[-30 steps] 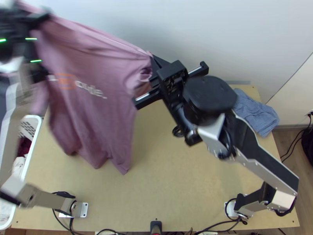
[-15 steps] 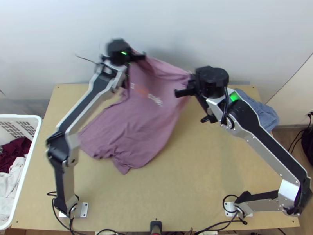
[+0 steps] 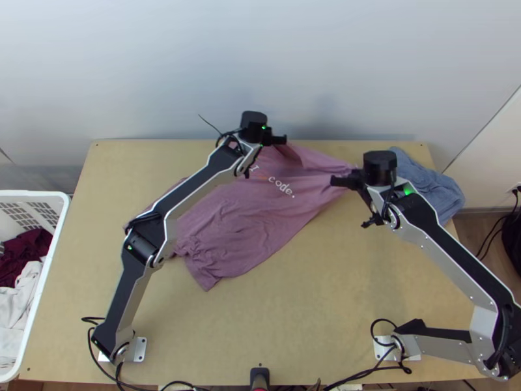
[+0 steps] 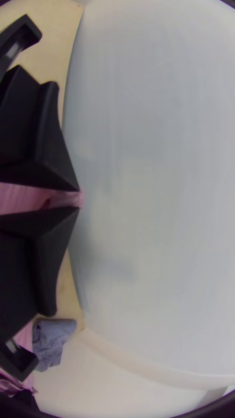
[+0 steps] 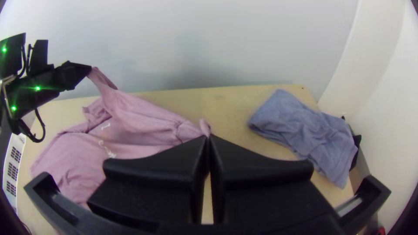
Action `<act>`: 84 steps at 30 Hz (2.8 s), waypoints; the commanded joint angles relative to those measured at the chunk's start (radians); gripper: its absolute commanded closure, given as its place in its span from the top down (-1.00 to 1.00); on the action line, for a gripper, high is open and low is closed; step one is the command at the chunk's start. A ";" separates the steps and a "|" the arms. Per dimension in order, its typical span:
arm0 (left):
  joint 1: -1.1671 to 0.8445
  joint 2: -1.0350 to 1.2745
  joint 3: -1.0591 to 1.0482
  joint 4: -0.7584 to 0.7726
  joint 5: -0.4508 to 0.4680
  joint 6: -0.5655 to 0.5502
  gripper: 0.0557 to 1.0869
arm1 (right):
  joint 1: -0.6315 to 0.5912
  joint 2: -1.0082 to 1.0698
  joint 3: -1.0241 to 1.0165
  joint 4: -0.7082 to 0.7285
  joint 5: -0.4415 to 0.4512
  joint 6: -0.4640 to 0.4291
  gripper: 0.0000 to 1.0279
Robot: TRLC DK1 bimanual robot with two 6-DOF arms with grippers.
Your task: Fold the t-shirt
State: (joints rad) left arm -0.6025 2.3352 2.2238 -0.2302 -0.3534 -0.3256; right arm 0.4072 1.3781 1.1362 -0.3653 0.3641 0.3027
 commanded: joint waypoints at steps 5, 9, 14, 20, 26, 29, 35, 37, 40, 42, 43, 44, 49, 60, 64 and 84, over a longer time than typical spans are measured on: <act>-0.016 0.003 0.034 -0.115 0.062 -0.058 0.67 | -0.071 0.024 -0.131 0.111 -0.034 0.033 -0.95; 0.046 -0.062 0.034 -0.251 0.091 -0.087 0.88 | -0.068 0.096 -0.115 0.170 -0.036 0.049 -0.95; 0.084 -0.209 0.027 -0.528 0.123 -0.089 0.88 | -0.062 0.184 -0.058 0.200 -0.034 0.085 -0.42; 0.089 -0.424 -0.069 -0.844 0.254 -0.059 0.87 | -0.059 0.219 -0.013 0.192 -0.034 0.151 0.37; -0.040 -0.748 -0.552 -0.865 0.277 -0.009 0.87 | -0.074 0.151 -0.035 0.183 -0.037 0.164 0.93; -0.140 -0.875 -0.777 -0.822 0.277 -0.039 0.87 | -0.080 0.104 -0.044 0.143 -0.036 0.164 0.93; -0.287 -0.935 -1.007 -0.819 0.286 -0.067 0.87 | -0.087 -0.011 -0.070 0.040 -0.036 0.159 0.93; -0.299 -0.936 -1.050 -0.813 0.284 -0.061 0.87 | -0.088 -0.050 -0.087 0.012 -0.036 0.153 0.93; -0.316 -0.935 -1.089 -0.796 0.284 -0.053 0.85 | -0.090 -0.096 -0.119 -0.007 -0.037 0.139 0.93; -0.332 -0.933 -1.121 -0.762 0.283 -0.050 0.79 | -0.093 -0.123 -0.138 -0.018 -0.037 0.130 0.93; -0.336 -0.932 -1.141 -0.739 0.277 -0.050 0.79 | -0.094 -0.132 -0.139 -0.026 -0.037 0.127 0.93; -0.341 -0.929 -1.161 -0.721 0.266 -0.049 0.79 | -0.096 -0.142 -0.139 -0.034 -0.037 0.119 0.93; -0.345 -0.925 -1.274 -0.632 0.199 -0.032 0.79 | -0.107 -0.163 -0.138 -0.047 -0.037 0.105 0.93; -0.352 -0.899 -1.365 -0.555 0.192 -0.009 0.39 | -0.094 -0.129 -0.148 -0.054 -0.074 0.110 0.92; -0.347 -0.872 -1.383 -0.537 0.191 -0.004 0.33 | -0.093 -0.099 -0.158 -0.060 -0.106 0.110 0.92; -0.175 -0.930 -1.293 -0.514 0.148 0.030 -0.92 | -0.309 0.340 -0.044 0.009 -0.326 0.006 0.86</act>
State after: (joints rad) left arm -0.8555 1.4330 0.8841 -0.7166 -0.1997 -0.3099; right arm 0.1677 1.5707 1.0393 -0.3687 0.0708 0.3660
